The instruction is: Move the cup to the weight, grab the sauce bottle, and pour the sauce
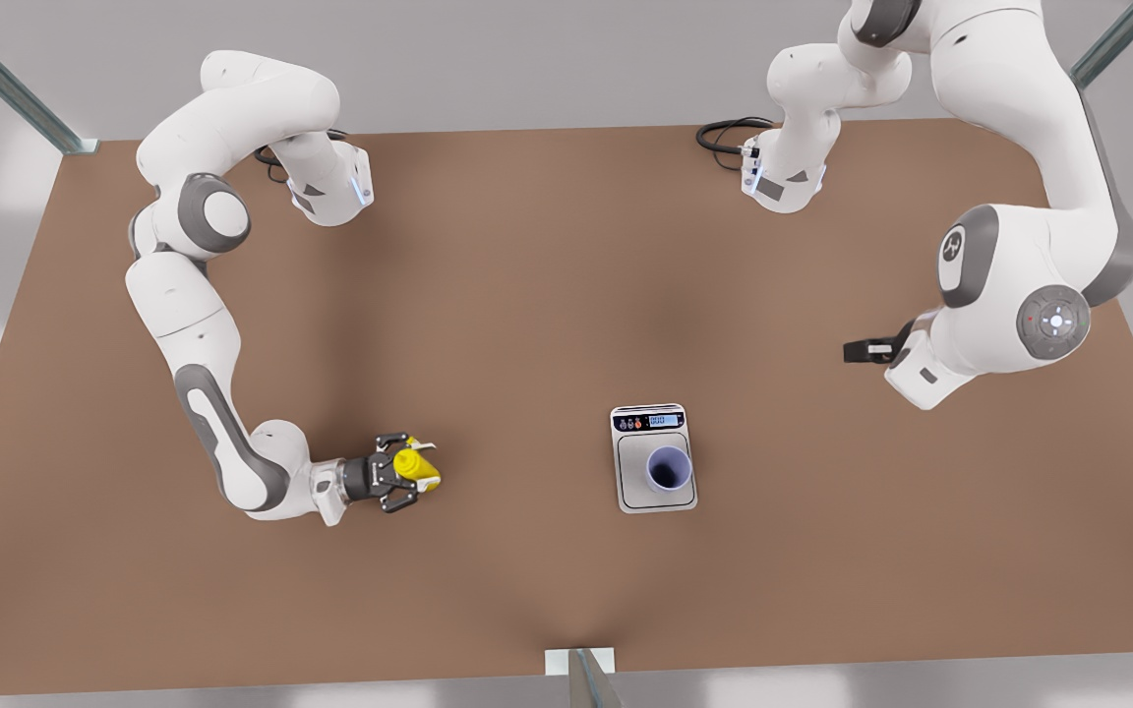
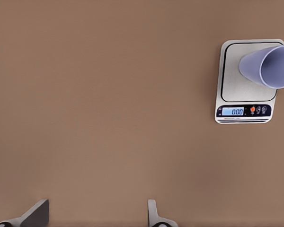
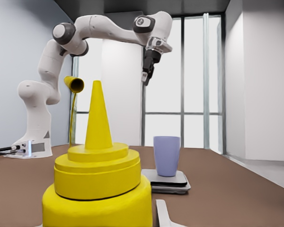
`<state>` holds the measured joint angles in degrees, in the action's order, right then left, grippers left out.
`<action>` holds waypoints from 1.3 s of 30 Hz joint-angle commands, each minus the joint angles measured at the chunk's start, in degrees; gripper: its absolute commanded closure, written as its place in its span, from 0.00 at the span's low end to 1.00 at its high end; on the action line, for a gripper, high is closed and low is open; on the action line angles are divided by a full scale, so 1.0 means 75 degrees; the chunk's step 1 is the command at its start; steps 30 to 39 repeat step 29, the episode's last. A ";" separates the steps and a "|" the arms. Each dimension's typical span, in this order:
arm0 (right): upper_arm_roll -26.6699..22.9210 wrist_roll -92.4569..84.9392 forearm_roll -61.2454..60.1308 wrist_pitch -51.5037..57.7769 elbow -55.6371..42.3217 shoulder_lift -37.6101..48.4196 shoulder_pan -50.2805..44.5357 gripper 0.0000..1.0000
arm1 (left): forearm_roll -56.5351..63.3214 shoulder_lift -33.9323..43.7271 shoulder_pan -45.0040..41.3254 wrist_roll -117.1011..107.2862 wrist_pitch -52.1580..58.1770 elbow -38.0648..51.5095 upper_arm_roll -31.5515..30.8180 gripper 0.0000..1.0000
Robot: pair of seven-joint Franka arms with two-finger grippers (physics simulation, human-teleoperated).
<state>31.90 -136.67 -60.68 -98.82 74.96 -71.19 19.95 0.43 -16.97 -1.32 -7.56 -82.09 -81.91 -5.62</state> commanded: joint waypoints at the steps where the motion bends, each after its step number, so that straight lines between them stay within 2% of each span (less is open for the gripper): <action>1: 0.0000 0.0011 0.0051 0.0028 0.0002 0.0000 0.0000 0.05 | 0.0002 0.0001 0.0000 0.0000 0.0000 0.0000 0.0000 0.00; 2: 0.0000 0.0011 0.0051 0.0028 0.0002 0.0000 -0.0012 0.00 | 0.0002 0.0001 0.0000 0.0000 -0.0012 0.0000 0.0000 0.00; 8: -0.0011 0.0035 0.0074 0.0028 0.0002 0.0011 0.0011 0.00 | 0.0002 0.0001 0.0000 0.0000 -0.0012 0.0000 0.0000 0.00; 10: -0.0456 0.0128 0.0203 0.0098 0.0025 0.0117 0.0105 0.00 | 0.0002 0.0001 0.0000 0.0000 -0.0012 0.0000 0.0000 0.00; 12: -0.0879 0.0350 0.0893 0.0473 0.0095 0.0807 0.0654 0.00 | 0.0002 0.0001 0.0000 0.0000 -0.0012 0.0000 0.0000 0.00; 13: -0.0949 0.1960 0.1852 0.0870 0.0026 0.1555 0.1578 0.00 | 0.0002 0.0001 0.0000 0.0000 -0.0012 0.0000 0.0000 0.00; 14: -0.0867 0.4729 0.3600 0.1608 -0.0196 0.3175 0.2694 0.00 | 0.0002 0.0001 0.0000 0.0000 -0.0035 0.0000 0.0000 0.00; 15: -0.0644 0.6548 0.4994 0.2500 -0.1976 0.3246 0.2707 0.00 | 0.0002 0.0001 0.0000 -0.0012 -0.0035 0.0000 0.0000 0.00; 16: -0.0656 0.7858 0.5825 0.2769 -0.2692 0.3548 0.2263 0.00 | 0.0002 0.0001 0.0000 0.0000 -0.0035 0.0000 0.0000 0.00; 17: -0.0633 0.9684 0.6844 0.2817 -0.2658 0.4438 0.1736 0.00 | 0.0013 0.0000 0.0000 0.0000 -0.0047 0.0000 0.0000 0.00; 19: -0.0691 1.2793 0.8264 0.2688 -0.2459 0.5050 0.0715 0.00 | 0.0013 0.0001 0.0000 0.0000 -0.0047 0.0000 0.0000 0.00; 20: -0.0901 1.4820 0.8933 0.2641 -0.2097 0.5459 0.0071 0.00 | 0.0013 -0.0011 0.0000 0.0000 -0.0059 0.0000 0.0000 0.00; 21: -0.1955 1.6884 0.8946 0.2243 -0.0821 0.6537 -0.0912 0.00 | 0.0013 -0.0011 0.0000 0.0000 -0.0059 0.0000 0.0000 0.00; 22: -0.2776 1.7998 0.8700 0.2243 -0.0280 0.7159 -0.1664 0.00 | 0.0013 0.0001 0.0000 0.0000 -0.0059 0.0000 0.0000 0.00; 25: -0.2847 1.8386 0.8406 0.2219 0.0353 0.7746 -0.1582 0.00 | 0.0013 -0.0011 0.0000 0.0000 -0.0164 0.0000 0.0000 0.00; 39: -0.2871 1.8410 0.8407 0.2219 0.0389 0.7746 -0.1547 0.00 | 0.0013 -0.0011 -0.0012 0.0000 -0.0211 0.0000 0.0000 0.00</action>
